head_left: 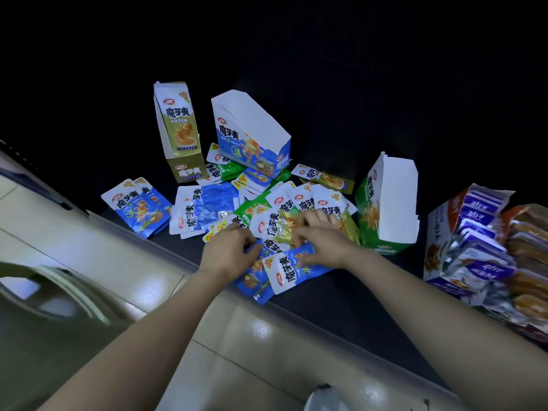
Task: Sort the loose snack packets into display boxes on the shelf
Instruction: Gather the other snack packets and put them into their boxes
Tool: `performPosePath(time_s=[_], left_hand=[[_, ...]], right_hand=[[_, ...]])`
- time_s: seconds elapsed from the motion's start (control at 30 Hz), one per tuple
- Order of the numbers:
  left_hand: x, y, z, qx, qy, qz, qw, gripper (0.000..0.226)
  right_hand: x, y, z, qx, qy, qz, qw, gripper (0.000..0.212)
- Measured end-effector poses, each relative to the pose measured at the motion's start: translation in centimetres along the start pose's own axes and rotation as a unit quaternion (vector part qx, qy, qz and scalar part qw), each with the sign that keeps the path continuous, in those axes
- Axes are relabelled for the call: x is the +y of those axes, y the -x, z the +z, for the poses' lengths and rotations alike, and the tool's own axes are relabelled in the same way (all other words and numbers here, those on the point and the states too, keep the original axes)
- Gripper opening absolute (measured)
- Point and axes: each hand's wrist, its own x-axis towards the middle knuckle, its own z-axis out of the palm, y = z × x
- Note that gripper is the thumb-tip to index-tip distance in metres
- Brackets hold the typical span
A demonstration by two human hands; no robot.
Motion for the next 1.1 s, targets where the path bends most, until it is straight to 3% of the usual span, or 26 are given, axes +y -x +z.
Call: performPosePath(time_s=[0.1,0.23,0.3,0.37,0.43,0.53,0.63,0.8,0.87,0.9,0.97,1.03,1.1], left_hand=[[-0.1,0.4,-0.6,-0.032,-0.010,-0.026,0.999,0.022],[-0.7,0.6,-1.1,-0.075,0.102,-0.108,0.986,0.024],[-0.9,0.7,-1.5,-0.058,0.220,-0.156,0.961,0.018],[-0.8,1.1,-2.3,-0.035,0.359,-0.208,0.909,0.011],[-1.1,1.4,-2.9,0.000,0.471,-0.242,0.848,0.016],[-1.8,1.6,-3.0,0.027,0.576,-0.238,0.782,0.018],[-0.6,1.7,-2.8,0.006,0.626,-0.188,0.757,0.019],[0.9,1.4,-2.6,-0.025,0.548,-0.116,0.828,0.013],[0.0,1.7,-2.4,-0.026,0.478,-0.104,0.872,0.006],[-0.8,1.8,-2.1,-0.012,0.397,-0.094,0.913,0.006],[-2.5,2.0,-1.6,0.000,0.150,-0.056,0.987,0.012],[-3.5,2.3,-0.9,-0.003,0.014,-0.020,1.000,0.033],[-3.7,2.6,-0.7,0.005,0.035,-0.015,0.999,0.041]], right_hand=[[0.2,0.0,0.0,0.008,-0.050,0.015,0.999,0.031],[-0.1,0.2,-0.4,0.065,-0.207,0.103,0.971,0.024],[-1.0,-0.1,-1.1,0.086,-0.338,0.129,0.928,0.015],[-1.7,-0.5,-2.1,0.090,-0.425,0.155,0.887,0.022],[-2.5,-0.8,-2.9,0.098,-0.524,0.179,0.827,0.015],[-4.2,-1.6,-3.3,0.063,-0.676,0.194,0.708,0.008],[-5.9,-2.6,-2.5,0.020,-0.715,0.196,0.671,0.011],[-6.3,-3.2,-1.2,0.005,-0.670,0.203,0.714,0.006],[-5.0,-3.0,-1.1,0.003,-0.663,0.226,0.714,0.035],[-4.5,-2.6,-1.2,-0.009,-0.649,0.237,0.723,0.046],[-3.8,-1.9,-1.3,-0.049,-0.573,0.243,0.781,0.051],[-3.9,-1.4,-0.8,-0.081,-0.504,0.247,0.824,0.040],[-5.0,-1.4,-0.3,-0.096,-0.461,0.241,0.848,0.021]])
